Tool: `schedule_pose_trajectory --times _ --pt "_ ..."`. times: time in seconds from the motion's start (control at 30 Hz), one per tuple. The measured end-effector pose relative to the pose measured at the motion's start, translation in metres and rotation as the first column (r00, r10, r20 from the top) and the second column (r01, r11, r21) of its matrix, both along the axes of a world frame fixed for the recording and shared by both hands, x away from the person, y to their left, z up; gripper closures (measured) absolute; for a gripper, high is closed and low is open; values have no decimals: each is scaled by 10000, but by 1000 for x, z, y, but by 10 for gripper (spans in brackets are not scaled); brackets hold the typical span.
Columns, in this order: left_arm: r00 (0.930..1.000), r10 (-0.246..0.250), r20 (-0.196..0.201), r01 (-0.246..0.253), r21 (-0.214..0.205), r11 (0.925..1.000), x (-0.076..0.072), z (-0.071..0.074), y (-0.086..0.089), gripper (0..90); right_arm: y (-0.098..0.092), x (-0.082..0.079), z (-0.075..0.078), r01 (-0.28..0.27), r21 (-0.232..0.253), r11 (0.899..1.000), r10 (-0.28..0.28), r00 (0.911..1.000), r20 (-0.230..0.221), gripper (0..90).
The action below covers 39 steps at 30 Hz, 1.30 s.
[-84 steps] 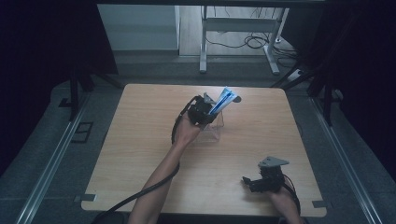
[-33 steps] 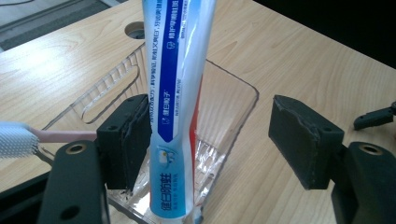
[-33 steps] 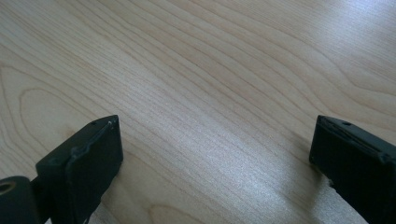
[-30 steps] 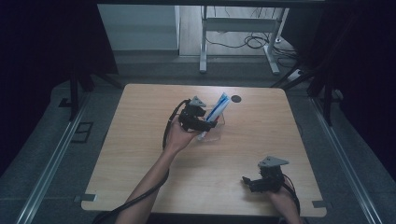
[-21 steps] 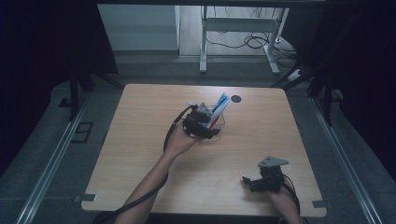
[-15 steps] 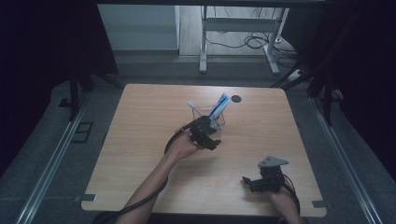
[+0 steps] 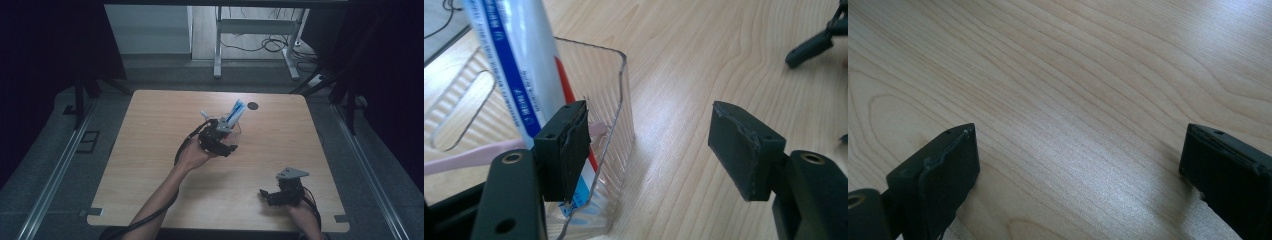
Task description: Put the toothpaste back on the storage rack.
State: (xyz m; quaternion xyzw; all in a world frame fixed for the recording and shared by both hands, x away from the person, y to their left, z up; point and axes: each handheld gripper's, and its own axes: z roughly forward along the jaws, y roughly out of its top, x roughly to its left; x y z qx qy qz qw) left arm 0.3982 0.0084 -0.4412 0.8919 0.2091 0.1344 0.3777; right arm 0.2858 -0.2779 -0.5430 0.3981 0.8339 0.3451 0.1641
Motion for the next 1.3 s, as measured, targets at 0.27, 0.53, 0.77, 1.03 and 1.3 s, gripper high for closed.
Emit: schedule_pose_trajectory --times 0.27,0.53,0.77,1.03,1.3 --pt "9992 233 -330 -255 -697 9972 -5 7 11 298 0 0 0 4 -1 10000 -4 10000 -5 21" --pt "9970 585 -509 -645 -1234 9903 -11 13 23 259 0 0 0 1 -2 10000 -1 10000 -6 21" --pt "9942 854 -647 -946 -1556 9833 -17 14 37 209 0 0 0 3 -1 10000 -3 10000 -4 21" --pt "9916 1047 -755 -1169 -1813 9765 -26 15 53 183 0 0 0 3 -3 10000 -3 10000 -1 21" --pt "9904 1109 -828 -1250 -1912 9736 -33 11 66 167 0 0 0 14 1 10000 -14 10000 -14 21"
